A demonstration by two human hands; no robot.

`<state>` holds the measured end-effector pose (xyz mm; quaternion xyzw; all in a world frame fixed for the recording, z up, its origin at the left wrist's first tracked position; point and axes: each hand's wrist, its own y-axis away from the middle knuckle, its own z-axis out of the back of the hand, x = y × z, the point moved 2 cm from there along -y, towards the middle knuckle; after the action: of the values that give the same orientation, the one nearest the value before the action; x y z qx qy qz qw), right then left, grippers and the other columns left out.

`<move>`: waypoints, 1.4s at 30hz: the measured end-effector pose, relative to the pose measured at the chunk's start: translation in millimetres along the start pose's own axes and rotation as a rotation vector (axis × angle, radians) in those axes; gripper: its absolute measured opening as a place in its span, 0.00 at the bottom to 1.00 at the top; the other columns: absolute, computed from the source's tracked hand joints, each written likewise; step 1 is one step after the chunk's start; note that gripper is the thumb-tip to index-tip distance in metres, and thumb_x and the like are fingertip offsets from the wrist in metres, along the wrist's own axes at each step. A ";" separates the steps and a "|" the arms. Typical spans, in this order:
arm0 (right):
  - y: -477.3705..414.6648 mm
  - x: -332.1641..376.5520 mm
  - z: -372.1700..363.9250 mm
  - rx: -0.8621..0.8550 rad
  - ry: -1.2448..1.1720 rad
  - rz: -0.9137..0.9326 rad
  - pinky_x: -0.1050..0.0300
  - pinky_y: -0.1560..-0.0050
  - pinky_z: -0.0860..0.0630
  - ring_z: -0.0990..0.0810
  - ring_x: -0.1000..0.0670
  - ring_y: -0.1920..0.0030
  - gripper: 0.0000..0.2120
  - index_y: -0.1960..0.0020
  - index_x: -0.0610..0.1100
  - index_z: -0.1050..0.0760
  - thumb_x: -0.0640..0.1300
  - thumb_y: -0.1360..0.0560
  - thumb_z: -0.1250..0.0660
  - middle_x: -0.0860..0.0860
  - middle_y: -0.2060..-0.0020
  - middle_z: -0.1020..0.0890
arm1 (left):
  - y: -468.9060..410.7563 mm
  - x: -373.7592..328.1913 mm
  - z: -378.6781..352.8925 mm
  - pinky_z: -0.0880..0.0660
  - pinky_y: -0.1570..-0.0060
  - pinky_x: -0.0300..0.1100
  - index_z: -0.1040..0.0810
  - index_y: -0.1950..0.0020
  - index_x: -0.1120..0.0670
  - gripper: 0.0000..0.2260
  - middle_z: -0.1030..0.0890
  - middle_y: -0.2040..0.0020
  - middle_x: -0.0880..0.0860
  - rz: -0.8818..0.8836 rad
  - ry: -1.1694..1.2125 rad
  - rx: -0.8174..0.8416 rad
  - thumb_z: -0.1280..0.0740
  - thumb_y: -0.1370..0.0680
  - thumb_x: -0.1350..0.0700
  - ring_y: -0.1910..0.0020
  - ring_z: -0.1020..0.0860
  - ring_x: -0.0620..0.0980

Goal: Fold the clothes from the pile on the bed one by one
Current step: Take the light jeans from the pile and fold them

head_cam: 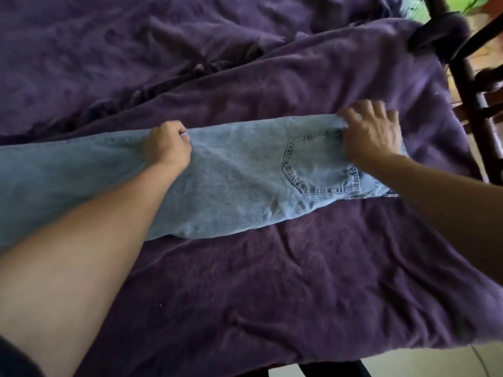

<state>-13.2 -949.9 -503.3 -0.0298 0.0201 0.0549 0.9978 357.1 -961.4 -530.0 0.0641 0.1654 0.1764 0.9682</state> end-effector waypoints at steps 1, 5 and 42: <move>6.8 10.1 -5.0 0.000 -0.043 0.068 0.39 0.45 0.32 0.28 0.37 0.42 0.16 0.39 0.45 0.25 0.42 0.26 0.36 0.40 0.41 0.25 | -1.2 0.7 -5.7 0.33 0.59 0.45 0.20 0.55 0.52 0.05 0.18 0.52 0.59 0.005 0.011 0.007 0.36 0.23 0.58 0.51 0.22 0.62; 18.2 31.3 -34.2 0.359 -0.048 0.082 0.39 0.37 0.35 0.34 0.40 0.32 0.22 0.29 0.51 0.33 0.51 0.22 0.40 0.47 0.29 0.33 | 12.6 5.9 -12.4 0.28 0.51 0.49 0.22 0.44 0.55 0.09 0.20 0.46 0.60 -0.060 -0.033 0.066 0.33 0.24 0.58 0.45 0.24 0.62; -56.9 417.3 -5.0 0.278 -0.261 -0.102 0.42 0.48 0.25 0.24 0.34 0.45 0.12 0.43 0.42 0.21 0.44 0.23 0.39 0.37 0.44 0.21 | -81.7 435.1 210.5 0.26 0.54 0.51 0.21 0.59 0.62 0.07 0.20 0.60 0.64 0.190 0.183 -0.167 0.35 0.27 0.59 0.55 0.21 0.63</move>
<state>407.3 -961.5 -523.2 0.1149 -0.1038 0.0045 0.9879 839.6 -893.3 -477.2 -0.0174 0.2307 0.2853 0.9301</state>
